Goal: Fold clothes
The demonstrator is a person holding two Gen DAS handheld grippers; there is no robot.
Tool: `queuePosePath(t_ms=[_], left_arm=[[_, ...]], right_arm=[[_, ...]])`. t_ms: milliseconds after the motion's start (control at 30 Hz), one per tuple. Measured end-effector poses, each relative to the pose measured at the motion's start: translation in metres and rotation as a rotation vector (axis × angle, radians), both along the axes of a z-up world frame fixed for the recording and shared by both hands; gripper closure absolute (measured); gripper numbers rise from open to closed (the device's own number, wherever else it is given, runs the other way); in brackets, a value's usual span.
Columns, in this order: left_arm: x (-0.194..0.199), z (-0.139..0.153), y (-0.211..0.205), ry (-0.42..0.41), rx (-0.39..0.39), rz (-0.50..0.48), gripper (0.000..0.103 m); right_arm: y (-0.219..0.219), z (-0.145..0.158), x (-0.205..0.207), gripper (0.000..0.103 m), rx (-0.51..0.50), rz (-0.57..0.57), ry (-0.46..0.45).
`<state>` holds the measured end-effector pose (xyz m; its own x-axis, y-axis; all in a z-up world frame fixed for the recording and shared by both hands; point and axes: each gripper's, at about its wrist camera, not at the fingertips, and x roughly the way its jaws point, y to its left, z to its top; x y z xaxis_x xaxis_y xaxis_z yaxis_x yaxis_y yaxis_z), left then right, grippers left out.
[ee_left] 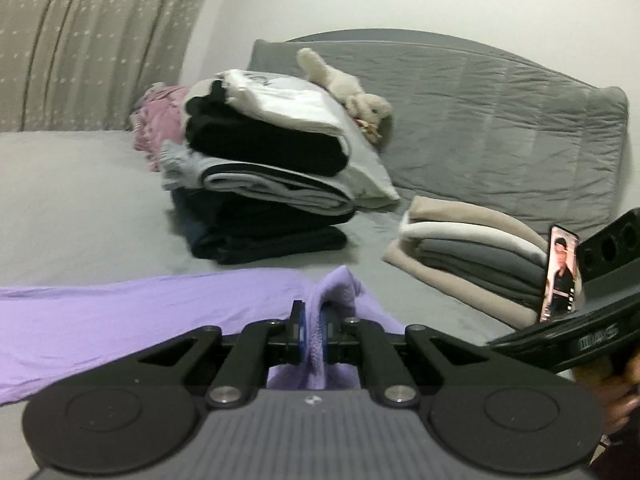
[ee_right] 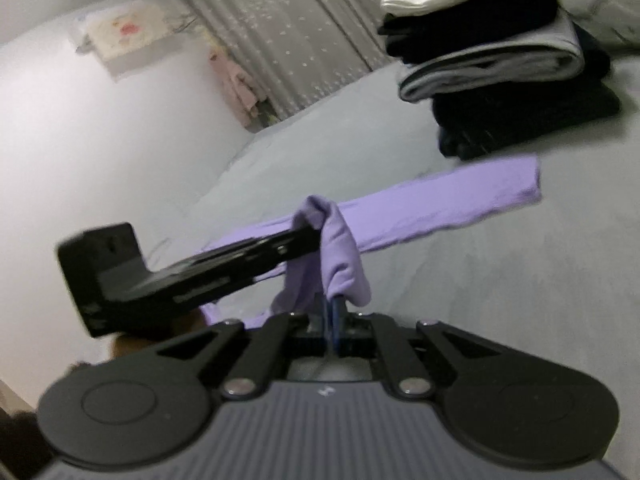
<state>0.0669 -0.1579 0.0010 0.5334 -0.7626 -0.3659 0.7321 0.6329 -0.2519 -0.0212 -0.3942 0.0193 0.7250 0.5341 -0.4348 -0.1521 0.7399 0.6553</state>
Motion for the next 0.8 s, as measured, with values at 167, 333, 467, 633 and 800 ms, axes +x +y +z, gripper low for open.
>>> queuePosePath(t_ms=[167,333,467,633,800], left_arm=[[-0.005,-0.021,-0.027,0.054,0.069,-0.041,0.079],[-0.005,-0.038,-0.038,0.125,0.092,-0.028,0.052],[-0.005,-0.033,-0.033,0.116,0.104,0.017,0.031],[-0.006,-0.021,-0.015,0.116,0.094,0.095,0.022],[-0.011,-0.009,0.008,0.074,0.170,0.195,0.022]], right_arm=[[-0.024,0.002,-0.023,0.099,0.118,-0.139,0.064],[-0.045,-0.007,-0.033,0.084,0.063,-0.297,0.155],[-0.050,-0.019,-0.028,0.064,-0.098,-0.402,0.234],[-0.043,-0.026,-0.018,0.050,-0.213,-0.443,0.259],[-0.030,-0.031,-0.012,0.041,-0.302,-0.418,0.263]])
